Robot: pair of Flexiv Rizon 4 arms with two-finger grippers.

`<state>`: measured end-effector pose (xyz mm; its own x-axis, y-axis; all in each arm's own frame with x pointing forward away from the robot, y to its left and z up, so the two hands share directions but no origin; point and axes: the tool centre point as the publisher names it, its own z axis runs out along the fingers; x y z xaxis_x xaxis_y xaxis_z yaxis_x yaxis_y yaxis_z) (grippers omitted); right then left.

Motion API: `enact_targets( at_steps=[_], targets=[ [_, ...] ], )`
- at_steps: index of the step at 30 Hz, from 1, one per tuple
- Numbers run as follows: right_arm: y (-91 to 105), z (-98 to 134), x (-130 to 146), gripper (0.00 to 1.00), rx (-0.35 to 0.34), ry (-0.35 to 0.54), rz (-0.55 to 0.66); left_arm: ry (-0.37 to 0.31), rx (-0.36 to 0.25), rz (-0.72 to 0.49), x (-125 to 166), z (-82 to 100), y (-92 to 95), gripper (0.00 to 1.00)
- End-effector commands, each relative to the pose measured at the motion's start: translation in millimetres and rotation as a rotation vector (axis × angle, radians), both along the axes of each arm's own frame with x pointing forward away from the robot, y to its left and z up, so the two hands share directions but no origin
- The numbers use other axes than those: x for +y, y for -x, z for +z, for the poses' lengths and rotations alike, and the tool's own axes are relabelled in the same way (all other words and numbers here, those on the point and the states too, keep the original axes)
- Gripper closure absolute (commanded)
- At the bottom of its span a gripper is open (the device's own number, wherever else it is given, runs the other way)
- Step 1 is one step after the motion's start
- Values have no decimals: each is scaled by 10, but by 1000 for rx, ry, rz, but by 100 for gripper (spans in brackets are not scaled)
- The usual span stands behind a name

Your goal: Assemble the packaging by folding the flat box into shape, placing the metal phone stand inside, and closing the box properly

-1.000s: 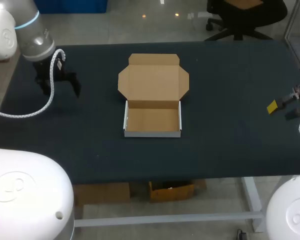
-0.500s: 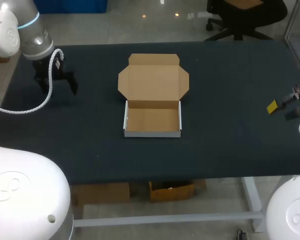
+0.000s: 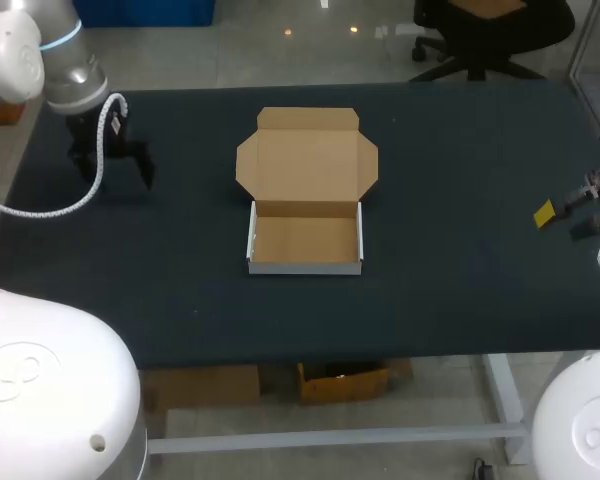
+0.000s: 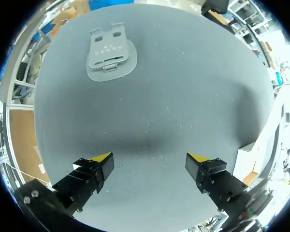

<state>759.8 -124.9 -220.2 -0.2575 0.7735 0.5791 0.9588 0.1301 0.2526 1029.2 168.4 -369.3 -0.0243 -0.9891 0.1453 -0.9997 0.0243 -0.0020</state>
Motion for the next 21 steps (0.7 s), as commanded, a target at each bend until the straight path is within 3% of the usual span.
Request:
enact_targets(
  at_steps=[1,15,21],
  targets=[
    [6,18,-11,0,3,-2,2,-3,8,-1,1,1,-23,0],
    [6,18,-11,0,3,-2,2,-2,-14,-11,50,0,-101,0],
    [6,18,-11,0,3,-2,2,-47,-39,-26,81,-58,-198,0]
  ],
)
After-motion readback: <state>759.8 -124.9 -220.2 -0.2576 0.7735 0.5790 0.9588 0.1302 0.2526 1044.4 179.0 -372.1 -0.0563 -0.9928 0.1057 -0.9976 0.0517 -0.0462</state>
